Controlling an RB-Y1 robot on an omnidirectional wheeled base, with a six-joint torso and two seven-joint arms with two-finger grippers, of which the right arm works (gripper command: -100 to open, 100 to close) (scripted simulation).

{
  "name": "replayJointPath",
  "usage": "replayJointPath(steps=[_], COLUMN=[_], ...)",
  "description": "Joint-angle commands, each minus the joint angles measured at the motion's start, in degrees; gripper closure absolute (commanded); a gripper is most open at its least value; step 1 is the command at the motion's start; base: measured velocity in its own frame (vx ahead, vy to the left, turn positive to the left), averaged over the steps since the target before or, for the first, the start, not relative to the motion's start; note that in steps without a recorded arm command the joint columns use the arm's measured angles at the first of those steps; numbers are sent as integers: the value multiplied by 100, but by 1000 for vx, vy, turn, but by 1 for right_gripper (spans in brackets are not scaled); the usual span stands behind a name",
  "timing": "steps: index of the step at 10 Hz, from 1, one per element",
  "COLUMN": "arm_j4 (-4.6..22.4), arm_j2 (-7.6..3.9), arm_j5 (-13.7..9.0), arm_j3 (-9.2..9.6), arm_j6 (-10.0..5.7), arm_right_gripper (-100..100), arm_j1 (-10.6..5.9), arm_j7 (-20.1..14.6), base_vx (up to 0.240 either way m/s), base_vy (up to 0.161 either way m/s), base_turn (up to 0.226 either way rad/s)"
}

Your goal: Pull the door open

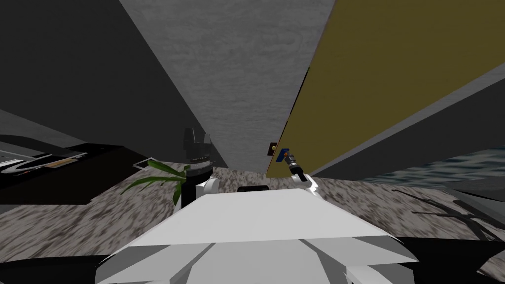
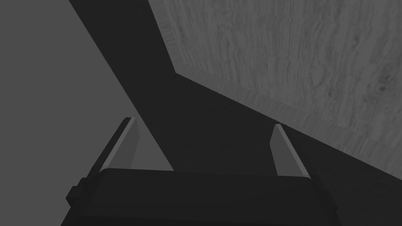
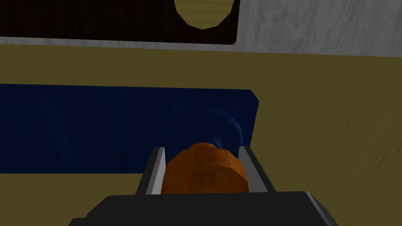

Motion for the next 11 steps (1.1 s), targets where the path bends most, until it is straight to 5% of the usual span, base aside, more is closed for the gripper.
replayJointPath(steps=[1,5,10,11], arm_j4=[3,13,-185,-297], arm_j2=[-9,-89,-378,-402], arm_j5=[-4,-2,50,69], arm_j3=[-16,-18,218,264], arm_j6=[4,-20,-227,-259], arm_right_gripper=[100,100,100,-100], arm_j1=[8,146,433,513], arm_j7=[-2,-55,-351,-385], base_vx=[-14,-75,-201,-237], base_vy=[-9,-42,-102,-81], base_turn=[12,-7,55,64])
